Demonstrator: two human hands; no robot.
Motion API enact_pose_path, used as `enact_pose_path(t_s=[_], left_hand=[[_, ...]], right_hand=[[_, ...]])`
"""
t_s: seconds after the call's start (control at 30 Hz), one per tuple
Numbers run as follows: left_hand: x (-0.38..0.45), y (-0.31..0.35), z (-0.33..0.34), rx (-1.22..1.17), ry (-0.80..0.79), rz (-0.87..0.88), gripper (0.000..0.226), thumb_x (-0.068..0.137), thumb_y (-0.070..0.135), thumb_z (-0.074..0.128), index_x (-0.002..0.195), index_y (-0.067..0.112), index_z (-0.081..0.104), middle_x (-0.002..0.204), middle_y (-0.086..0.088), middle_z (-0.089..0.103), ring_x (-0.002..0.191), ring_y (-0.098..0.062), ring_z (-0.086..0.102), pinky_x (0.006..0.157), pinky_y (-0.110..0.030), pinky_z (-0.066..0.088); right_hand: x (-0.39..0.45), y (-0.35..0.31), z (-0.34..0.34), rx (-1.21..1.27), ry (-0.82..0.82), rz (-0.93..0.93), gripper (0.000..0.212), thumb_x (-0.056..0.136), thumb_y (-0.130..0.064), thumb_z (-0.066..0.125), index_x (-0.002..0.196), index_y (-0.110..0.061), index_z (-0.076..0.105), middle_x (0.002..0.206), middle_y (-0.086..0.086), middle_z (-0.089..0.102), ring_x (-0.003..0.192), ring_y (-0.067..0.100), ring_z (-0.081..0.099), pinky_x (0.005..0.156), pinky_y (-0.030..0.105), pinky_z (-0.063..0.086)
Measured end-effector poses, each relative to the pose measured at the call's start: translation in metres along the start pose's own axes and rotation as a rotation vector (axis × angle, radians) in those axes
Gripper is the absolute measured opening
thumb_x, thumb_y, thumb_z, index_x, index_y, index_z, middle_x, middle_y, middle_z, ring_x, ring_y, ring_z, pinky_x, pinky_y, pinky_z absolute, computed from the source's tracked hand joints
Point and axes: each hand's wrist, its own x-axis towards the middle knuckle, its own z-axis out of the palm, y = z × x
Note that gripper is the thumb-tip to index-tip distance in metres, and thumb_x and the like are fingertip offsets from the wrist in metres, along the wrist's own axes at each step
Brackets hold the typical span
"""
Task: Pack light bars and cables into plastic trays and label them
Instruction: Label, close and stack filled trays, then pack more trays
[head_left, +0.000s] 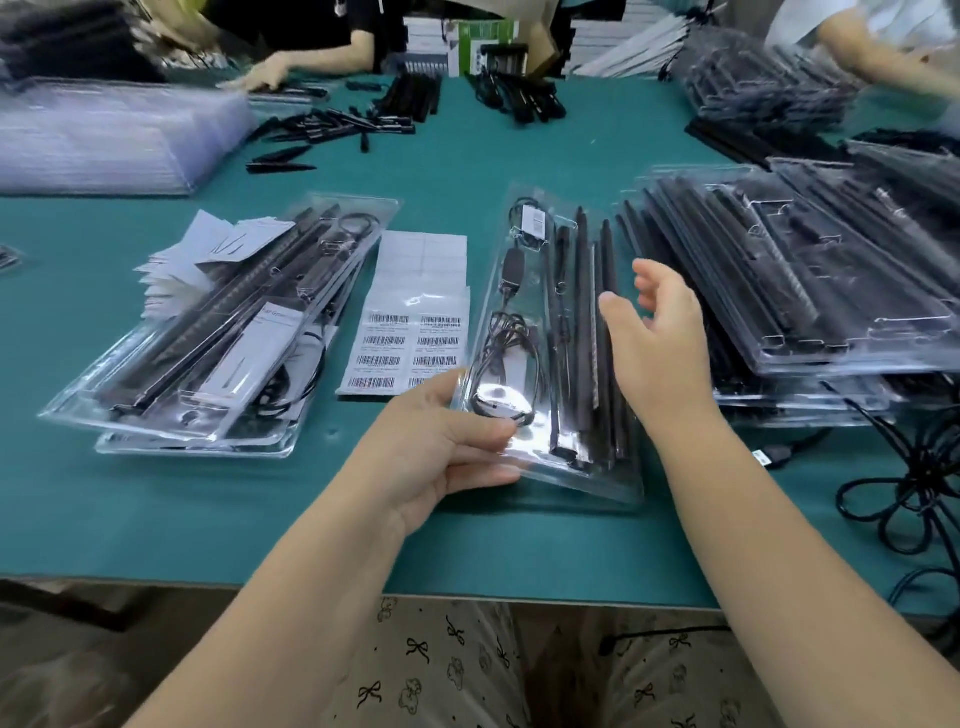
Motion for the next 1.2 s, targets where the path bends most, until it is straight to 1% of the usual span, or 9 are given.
enact_pose_path(t_s=[0.17,0.27,0.37,0.43,0.57,0.67,0.77,1.07,1.2], left_hand=[[-0.023,0.023,-0.025,-0.026,-0.054,0.148,0.077,0.048,0.000,0.083,0.119,0.023,0.061,0.088,-0.024,0.071,0.072,-0.031,0.072,0.054,-0.026,0.056],[-0.035,0.043,-0.050,0.010,-0.078,0.253,0.057,0.043,0.009,0.085,0.098,0.019,0.073,0.085,-0.020,0.072,0.068,-0.028,0.072,0.051,-0.025,0.056],[-0.044,0.062,-0.087,0.063,-0.014,0.299,0.056,0.028,0.024,0.095,0.080,0.018,0.075,0.074,-0.010,0.072,0.060,-0.022,0.071,0.050,-0.025,0.056],[-0.050,0.071,-0.112,0.128,0.112,0.304,0.059,0.037,0.026,0.091,0.092,0.016,0.073,0.066,-0.003,0.067,0.054,-0.016,0.067,0.049,-0.024,0.055],[-0.062,0.085,-0.159,0.353,0.352,0.295,0.071,0.054,0.029,0.076,0.123,0.022,0.061,0.061,0.001,0.067,0.048,-0.009,0.062,0.046,-0.019,0.051],[-0.065,0.088,-0.188,0.602,0.479,0.324,0.069,0.036,0.068,0.079,0.102,0.051,0.068,0.059,0.013,0.064,0.050,-0.007,0.056,0.069,-0.020,0.053],[-0.062,0.081,-0.205,0.776,0.609,0.303,0.044,0.038,0.078,0.061,0.081,0.067,0.061,0.078,0.022,0.065,0.084,-0.014,0.062,0.095,-0.042,0.044],[-0.041,0.062,-0.225,0.916,0.711,0.331,0.032,0.052,0.077,0.050,0.084,0.076,0.050,0.085,0.020,0.065,0.082,-0.010,0.061,0.075,-0.037,0.046],[-0.038,0.056,-0.224,0.816,0.666,0.382,0.042,0.049,0.062,0.055,0.090,0.071,0.053,0.086,0.025,0.069,0.084,-0.010,0.065,0.075,-0.037,0.049]], right_hand=[[-0.014,-0.015,0.006,0.086,-0.056,0.087,0.068,0.085,-0.041,0.059,0.143,-0.024,0.028,0.140,-0.006,0.031,0.125,0.009,0.034,0.097,0.027,0.030],[-0.019,-0.034,0.019,0.305,-0.230,0.226,0.073,0.080,-0.048,0.063,0.142,-0.027,0.030,0.121,-0.016,0.046,0.107,0.001,0.048,0.077,0.016,0.033],[-0.025,-0.053,0.052,0.519,-0.434,0.253,0.059,0.076,-0.032,0.071,0.128,-0.015,0.049,0.106,-0.005,0.068,0.091,0.008,0.066,0.078,0.027,0.052],[-0.032,-0.064,0.083,0.601,-0.480,0.239,0.031,0.080,-0.014,0.068,0.110,-0.014,0.058,0.099,0.005,0.072,0.087,0.018,0.070,0.082,0.038,0.056],[-0.054,-0.077,0.139,0.565,-0.528,0.345,0.042,0.081,-0.020,0.070,0.115,-0.012,0.048,0.113,0.007,0.065,0.101,0.026,0.064,0.093,0.047,0.050],[-0.064,-0.085,0.164,0.527,-0.539,0.357,0.045,0.081,-0.027,0.070,0.116,-0.019,0.041,0.119,0.000,0.058,0.107,0.021,0.058,0.097,0.042,0.046],[-0.062,-0.092,0.173,0.469,-0.527,0.302,0.047,0.083,-0.030,0.067,0.118,-0.017,0.039,0.113,-0.007,0.051,0.102,0.014,0.050,0.089,0.031,0.041],[-0.061,-0.090,0.175,0.421,-0.495,0.234,0.028,0.079,-0.030,0.070,0.094,-0.030,0.046,0.084,-0.015,0.055,0.077,0.007,0.058,0.063,0.020,0.043],[-0.062,-0.089,0.175,0.341,-0.504,0.212,0.043,0.078,-0.037,0.068,0.111,-0.025,0.044,0.111,-0.006,0.044,0.091,0.015,0.048,0.076,0.028,0.040]])
